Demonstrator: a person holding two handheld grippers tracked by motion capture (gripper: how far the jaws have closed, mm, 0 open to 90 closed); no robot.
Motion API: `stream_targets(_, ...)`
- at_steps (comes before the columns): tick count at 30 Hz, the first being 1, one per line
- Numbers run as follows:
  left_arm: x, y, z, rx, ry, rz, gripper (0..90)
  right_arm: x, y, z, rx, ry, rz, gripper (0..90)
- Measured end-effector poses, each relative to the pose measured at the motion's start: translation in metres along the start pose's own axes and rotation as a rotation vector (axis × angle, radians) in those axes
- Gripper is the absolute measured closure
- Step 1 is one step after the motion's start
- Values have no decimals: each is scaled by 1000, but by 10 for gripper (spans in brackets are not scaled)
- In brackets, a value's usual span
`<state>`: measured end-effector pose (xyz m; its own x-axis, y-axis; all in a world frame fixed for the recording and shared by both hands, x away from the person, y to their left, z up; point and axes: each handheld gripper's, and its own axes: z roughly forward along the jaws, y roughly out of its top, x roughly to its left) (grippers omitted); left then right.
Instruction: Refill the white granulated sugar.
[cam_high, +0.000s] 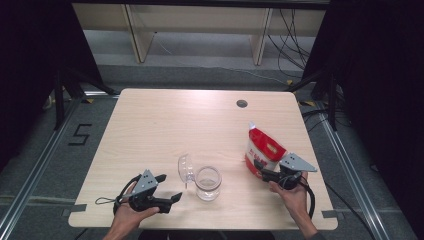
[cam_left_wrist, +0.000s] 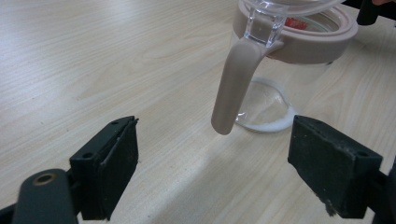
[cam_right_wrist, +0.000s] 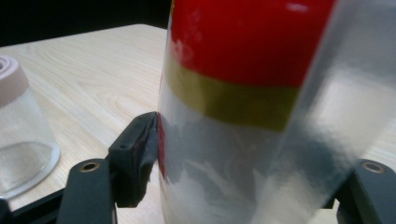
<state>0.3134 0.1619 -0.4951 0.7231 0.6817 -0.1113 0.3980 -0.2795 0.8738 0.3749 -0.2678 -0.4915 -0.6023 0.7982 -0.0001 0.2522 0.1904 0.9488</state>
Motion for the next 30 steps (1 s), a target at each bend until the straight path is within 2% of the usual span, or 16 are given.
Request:
stream_targets(3,0,0,0,3,4,0,158,-3,0,2,-21,21,-7,343)
stream_targets(4,0,0,-1,8,7,3,158,0,-1,2,-18,20,21,359)
stream_targets(5,0,0,0,6,5,3,158,-1,0,1,-15,32,1,404)
stream_targets(7,-1,0,-1,12,7,1,158,-2,0,2,-23,49,-12,421)
stream_targets(9,-1,0,0,7,0,7,158,-1,1,0,-15,28,-17,427)
stream_targets(11,-1,0,-1,9,-2,7,160,1,1,-1,-3,30,-7,435)
stream_targets(14,-1,0,-1,3,-2,0,160,-1,2,-2,-4,45,-33,442)
stream_targets(15,-1,0,-1,3,-4,3,160,1,1,-3,-5,49,-9,443)
stream_targets(16,-1,0,-1,4,-2,6,160,-1,1,-4,6,75,-30,444)
stream_targets(19,0,1,-2,5,-3,24,160,-7,2,-3,-27,95,-90,445)
stream_targets(20,0,1,-2,5,-3,26,160,-6,1,-4,-10,114,-62,445)
stream_targets(23,0,1,-2,5,-3,24,160,-8,1,-6,2,147,-76,446)
stream_targets(27,0,1,-1,5,-6,25,160,-6,0,-6,-9,144,-52,445)
stream_targets(28,-1,0,-1,5,-2,5,160,-7,0,-6,-8,146,-70,445)
stream_targets(29,-1,0,-1,6,-4,11,160,-9,0,-6,-20,143,-88,443)
stream_targets(30,0,0,-1,6,-3,19,160,-7,-2,-5,-33,135,-61,439)
